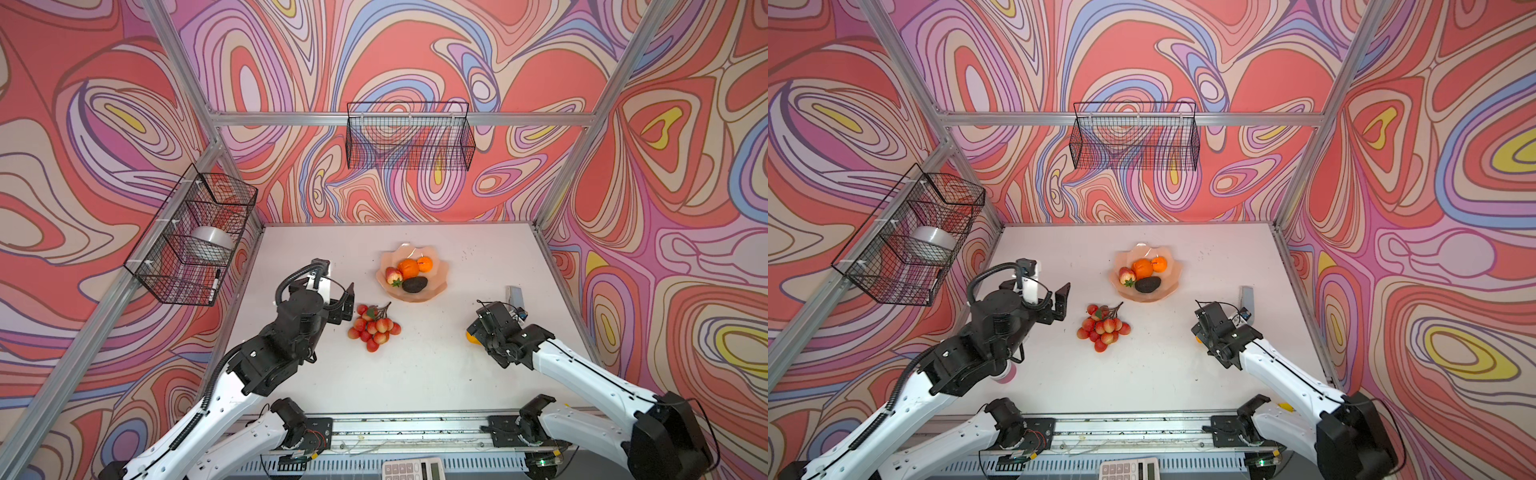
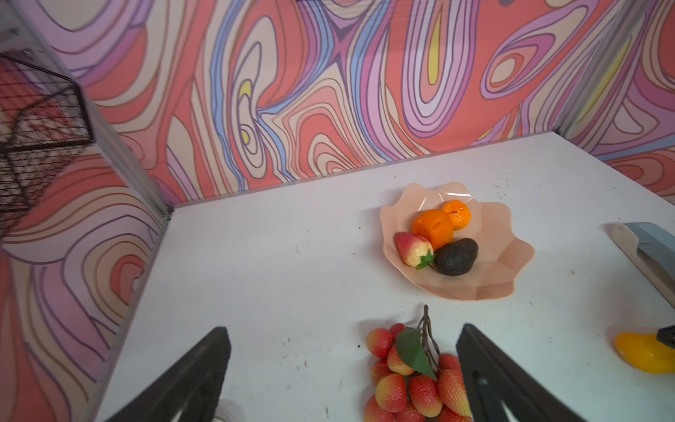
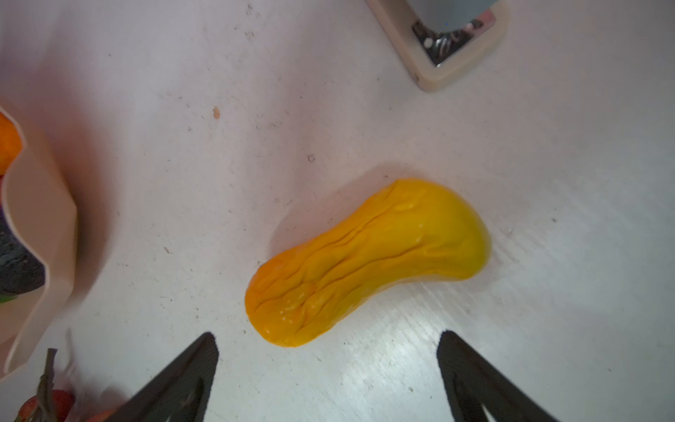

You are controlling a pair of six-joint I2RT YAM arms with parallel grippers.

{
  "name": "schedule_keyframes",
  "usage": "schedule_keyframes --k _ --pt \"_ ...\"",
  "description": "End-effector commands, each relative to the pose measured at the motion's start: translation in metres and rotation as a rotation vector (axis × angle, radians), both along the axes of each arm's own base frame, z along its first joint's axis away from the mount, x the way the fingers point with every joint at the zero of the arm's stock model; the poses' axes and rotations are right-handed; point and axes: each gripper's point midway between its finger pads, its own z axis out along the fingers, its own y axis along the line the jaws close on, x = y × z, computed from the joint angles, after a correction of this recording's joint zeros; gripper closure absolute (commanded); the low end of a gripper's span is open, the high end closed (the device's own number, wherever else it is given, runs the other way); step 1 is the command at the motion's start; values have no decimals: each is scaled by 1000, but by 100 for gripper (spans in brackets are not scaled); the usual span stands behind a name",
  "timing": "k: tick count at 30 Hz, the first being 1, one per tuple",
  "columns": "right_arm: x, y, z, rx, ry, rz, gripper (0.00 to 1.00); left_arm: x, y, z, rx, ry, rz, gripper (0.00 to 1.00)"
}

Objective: Place and organize the fake fruits in the fruit bowl
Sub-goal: 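Grasp the yellow squash with the right gripper while the left arm retracts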

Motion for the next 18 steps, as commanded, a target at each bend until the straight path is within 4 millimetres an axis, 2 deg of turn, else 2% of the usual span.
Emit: schedule_keyframes --k 1,5,8,14,18 --pt "12 0 0 4 -32 -44 2 -12 35 7 87 -56 105 1" --pt "18 2 -5 2 -20 -64 2 -21 52 13 103 -98 154 0" --pt "24 1 -7 -11 -24 -86 2 -25 57 11 87 -112 162 0" --pt "31 0 -15 -29 -3 -108 2 -26 56 3 80 -99 158 0" --pt "32 1 -22 -30 9 -110 7 -24 50 -3 79 -84 132 0"
